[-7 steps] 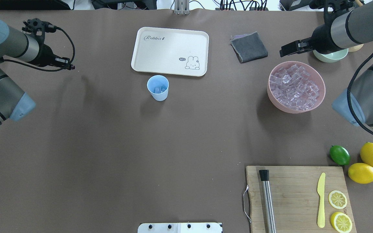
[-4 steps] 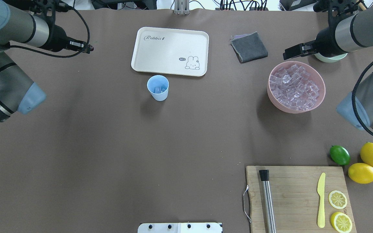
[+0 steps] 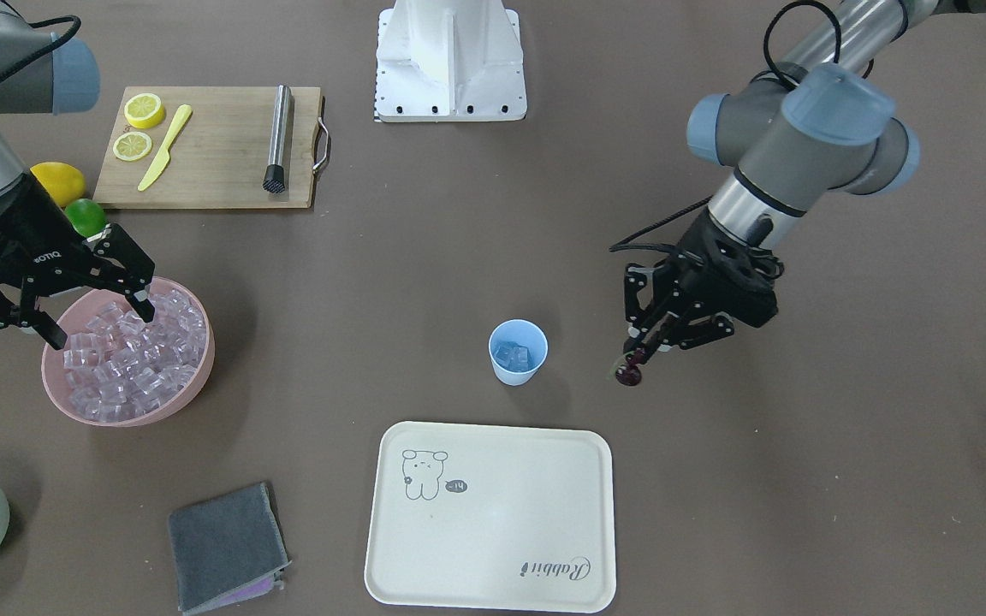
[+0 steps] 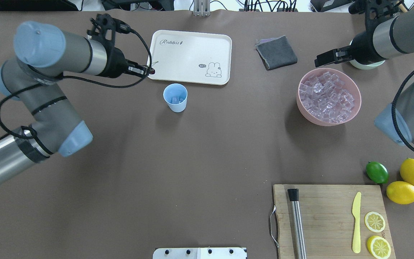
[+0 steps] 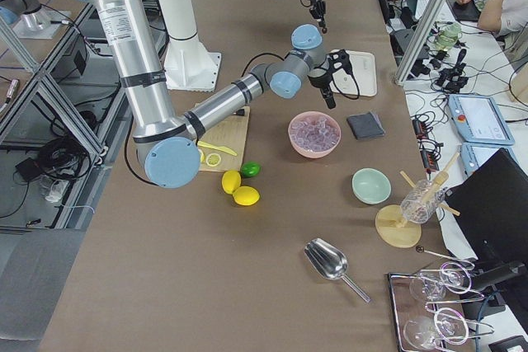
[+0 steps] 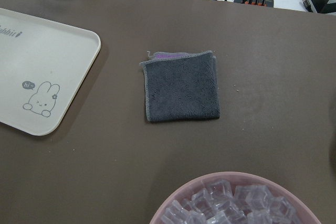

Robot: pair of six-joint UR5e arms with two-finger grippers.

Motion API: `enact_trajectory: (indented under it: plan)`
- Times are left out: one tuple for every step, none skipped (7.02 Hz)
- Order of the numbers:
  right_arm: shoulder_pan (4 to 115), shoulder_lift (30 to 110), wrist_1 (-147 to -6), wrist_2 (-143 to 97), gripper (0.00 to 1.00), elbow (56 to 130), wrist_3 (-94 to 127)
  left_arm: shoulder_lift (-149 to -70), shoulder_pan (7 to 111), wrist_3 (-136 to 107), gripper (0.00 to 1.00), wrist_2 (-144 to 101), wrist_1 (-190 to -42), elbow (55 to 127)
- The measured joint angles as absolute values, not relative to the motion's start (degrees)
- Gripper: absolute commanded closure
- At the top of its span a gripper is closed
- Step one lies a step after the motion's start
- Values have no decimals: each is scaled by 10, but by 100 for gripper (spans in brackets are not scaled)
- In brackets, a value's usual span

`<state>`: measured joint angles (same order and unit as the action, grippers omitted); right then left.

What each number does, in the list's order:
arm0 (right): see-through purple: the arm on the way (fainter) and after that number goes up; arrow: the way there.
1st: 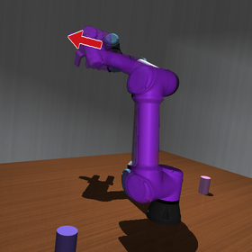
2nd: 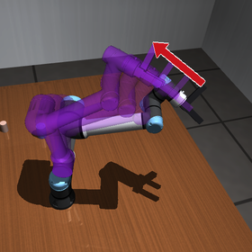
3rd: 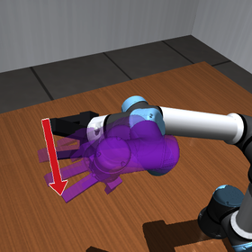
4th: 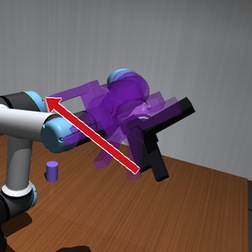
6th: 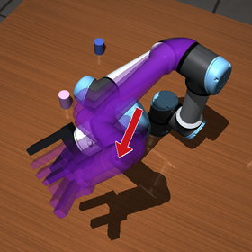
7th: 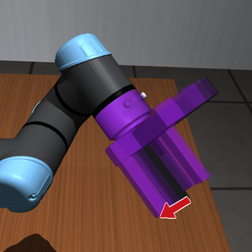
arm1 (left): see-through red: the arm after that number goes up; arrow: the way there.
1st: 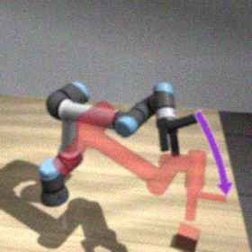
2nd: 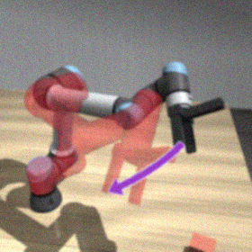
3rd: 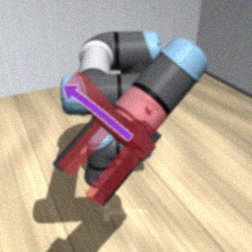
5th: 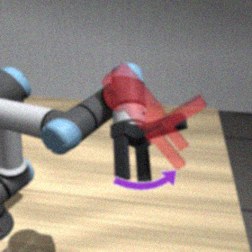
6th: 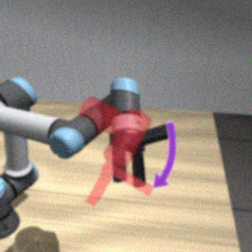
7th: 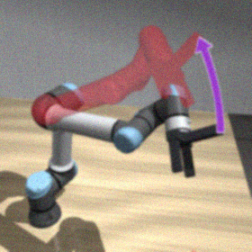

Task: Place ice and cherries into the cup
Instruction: 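Carry the cherries with the left gripper over the blue cup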

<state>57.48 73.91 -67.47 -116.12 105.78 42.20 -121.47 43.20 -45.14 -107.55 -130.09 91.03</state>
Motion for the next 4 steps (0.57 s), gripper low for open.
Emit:
enact_trajectory:
  plan:
    - [575,739,-675,-1161,0,1057,422,-1225,395,-451,100,-1037,-1302,909]
    - [575,739,-675,-1161,0,1057,423,-1232,367,-451,100,-1008,-1302,908]
    - [575,741,-675,-1161,0,1057,423,-1235,353,-450,100,-993,-1302,904]
    - [576,744,-674,-1161,0,1058,423,-1237,347,-445,100,-987,-1301,900]
